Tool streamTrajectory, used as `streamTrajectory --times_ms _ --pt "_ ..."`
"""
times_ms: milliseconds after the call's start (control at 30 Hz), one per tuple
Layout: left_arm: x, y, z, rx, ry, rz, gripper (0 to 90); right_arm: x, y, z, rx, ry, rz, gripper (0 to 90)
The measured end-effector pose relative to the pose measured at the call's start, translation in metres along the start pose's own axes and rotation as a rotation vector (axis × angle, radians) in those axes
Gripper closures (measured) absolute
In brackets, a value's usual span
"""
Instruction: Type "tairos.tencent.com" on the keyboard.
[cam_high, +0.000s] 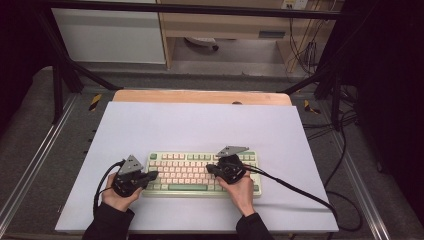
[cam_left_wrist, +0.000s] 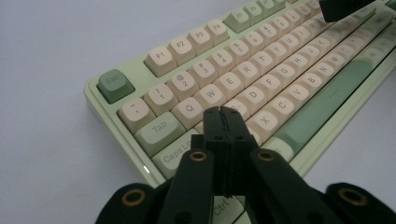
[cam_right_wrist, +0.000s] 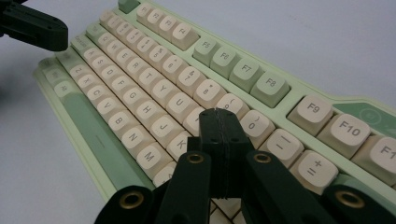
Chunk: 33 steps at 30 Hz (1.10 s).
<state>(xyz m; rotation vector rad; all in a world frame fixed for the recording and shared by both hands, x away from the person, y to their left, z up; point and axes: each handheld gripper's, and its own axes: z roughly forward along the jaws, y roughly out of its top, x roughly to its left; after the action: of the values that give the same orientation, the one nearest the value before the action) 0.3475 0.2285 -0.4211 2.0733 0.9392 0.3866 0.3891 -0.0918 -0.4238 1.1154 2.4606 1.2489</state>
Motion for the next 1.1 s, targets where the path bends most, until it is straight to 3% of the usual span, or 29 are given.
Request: streamTrajectory --times_ms 733,1100 --pt "0.001 0.0 0.0 0.0 0.0 0.001 89.8 -0.001 -0.001 0.01 0.024 -0.005 -0.005 90.0" --pt "0.0 -0.001 -0.001 -0.003 -0.001 -0.001 89.7 0.0 0.003 -0.002 0.005 0.01 -0.01 90.0"
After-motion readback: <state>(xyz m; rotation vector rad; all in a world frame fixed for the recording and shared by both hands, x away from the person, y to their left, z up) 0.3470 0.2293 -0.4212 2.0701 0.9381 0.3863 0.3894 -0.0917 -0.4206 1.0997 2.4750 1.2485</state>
